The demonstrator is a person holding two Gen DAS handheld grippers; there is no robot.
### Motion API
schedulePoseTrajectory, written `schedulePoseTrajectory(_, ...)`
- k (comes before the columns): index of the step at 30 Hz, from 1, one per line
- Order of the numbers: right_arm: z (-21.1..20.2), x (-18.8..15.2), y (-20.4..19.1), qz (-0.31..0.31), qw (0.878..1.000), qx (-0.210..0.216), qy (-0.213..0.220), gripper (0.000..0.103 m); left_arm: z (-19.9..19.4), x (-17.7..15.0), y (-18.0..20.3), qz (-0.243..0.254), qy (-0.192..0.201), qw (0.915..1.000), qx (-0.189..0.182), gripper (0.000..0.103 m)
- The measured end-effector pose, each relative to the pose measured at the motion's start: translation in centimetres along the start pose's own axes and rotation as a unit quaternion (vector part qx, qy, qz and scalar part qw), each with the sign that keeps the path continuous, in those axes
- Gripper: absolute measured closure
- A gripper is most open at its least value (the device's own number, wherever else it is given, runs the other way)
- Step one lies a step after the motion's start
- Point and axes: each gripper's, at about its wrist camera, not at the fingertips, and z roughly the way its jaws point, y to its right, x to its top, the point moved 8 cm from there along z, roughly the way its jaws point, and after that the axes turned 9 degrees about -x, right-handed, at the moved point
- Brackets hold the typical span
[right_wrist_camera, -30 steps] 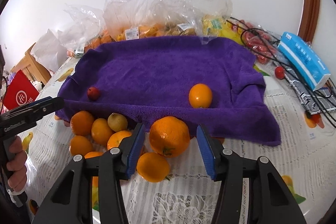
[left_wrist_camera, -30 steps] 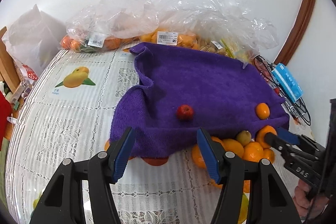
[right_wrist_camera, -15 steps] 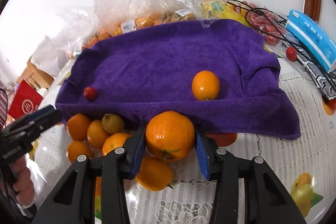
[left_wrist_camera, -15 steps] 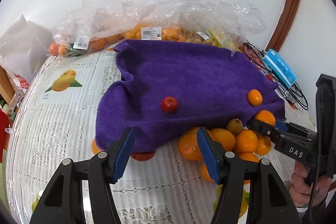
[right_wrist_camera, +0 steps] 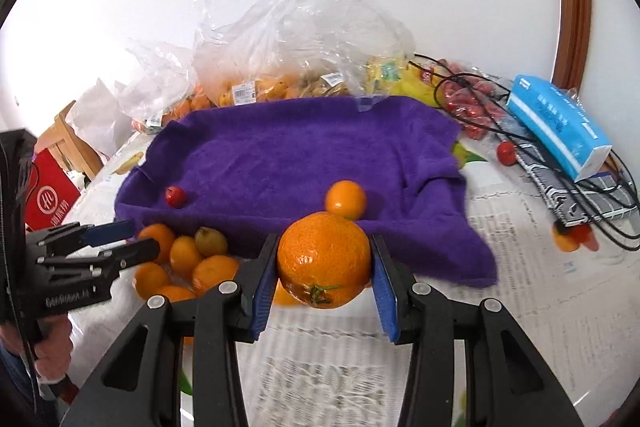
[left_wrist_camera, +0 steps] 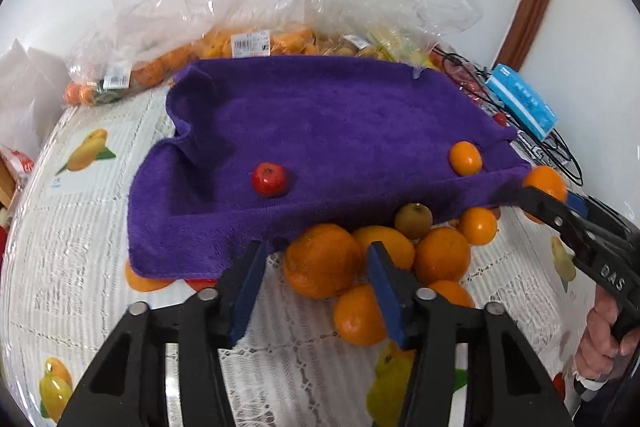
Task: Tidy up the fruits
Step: 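Close the right tool on a large orange while the left tool grasps another large orange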
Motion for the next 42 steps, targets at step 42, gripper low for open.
schedulePoseTrajectory(42, 1.8, -2.4, 1.4, -0.017, 1.0, 0.008, -0.013, 0.06, -0.4, 0.2, -0.5, -0.029, 0.013, 0.999, -0.03, 0.062)
